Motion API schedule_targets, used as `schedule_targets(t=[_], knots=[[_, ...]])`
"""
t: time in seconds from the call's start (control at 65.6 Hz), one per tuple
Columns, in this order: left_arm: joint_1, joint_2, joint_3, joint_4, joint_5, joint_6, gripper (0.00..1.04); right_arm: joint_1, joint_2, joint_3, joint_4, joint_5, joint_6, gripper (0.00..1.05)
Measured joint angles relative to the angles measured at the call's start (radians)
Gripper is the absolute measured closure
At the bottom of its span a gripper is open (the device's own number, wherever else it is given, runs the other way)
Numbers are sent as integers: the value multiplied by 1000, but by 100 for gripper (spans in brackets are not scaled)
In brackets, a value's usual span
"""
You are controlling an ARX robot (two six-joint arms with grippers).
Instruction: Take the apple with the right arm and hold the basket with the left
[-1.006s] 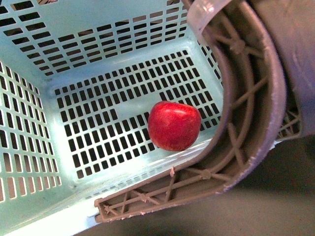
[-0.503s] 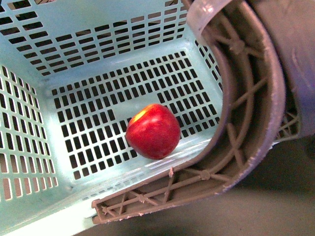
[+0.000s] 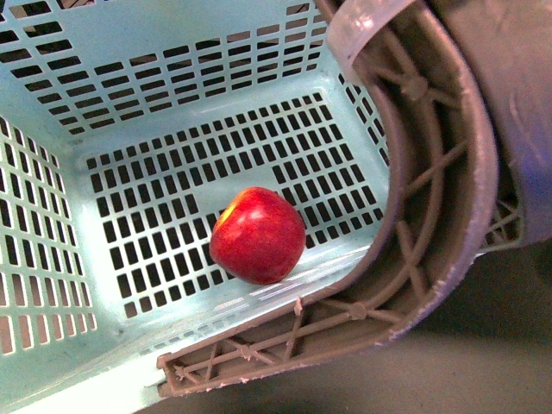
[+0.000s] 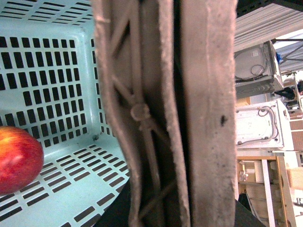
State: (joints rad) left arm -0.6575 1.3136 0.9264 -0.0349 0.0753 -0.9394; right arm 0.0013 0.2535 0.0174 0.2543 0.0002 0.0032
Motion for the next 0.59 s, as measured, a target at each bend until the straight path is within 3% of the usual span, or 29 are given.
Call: schedule_targets(t=[0.29,0.396,0.594], knots=[[0,0,0,0,-1,0,89,0,-79,0,-79,0,0,103],[0,0,0,0,0,0,89,0,-205,0,-236,2,0,103],[0,-1,0,0,1,2,89,0,-246,0,-251,1,0,103]])
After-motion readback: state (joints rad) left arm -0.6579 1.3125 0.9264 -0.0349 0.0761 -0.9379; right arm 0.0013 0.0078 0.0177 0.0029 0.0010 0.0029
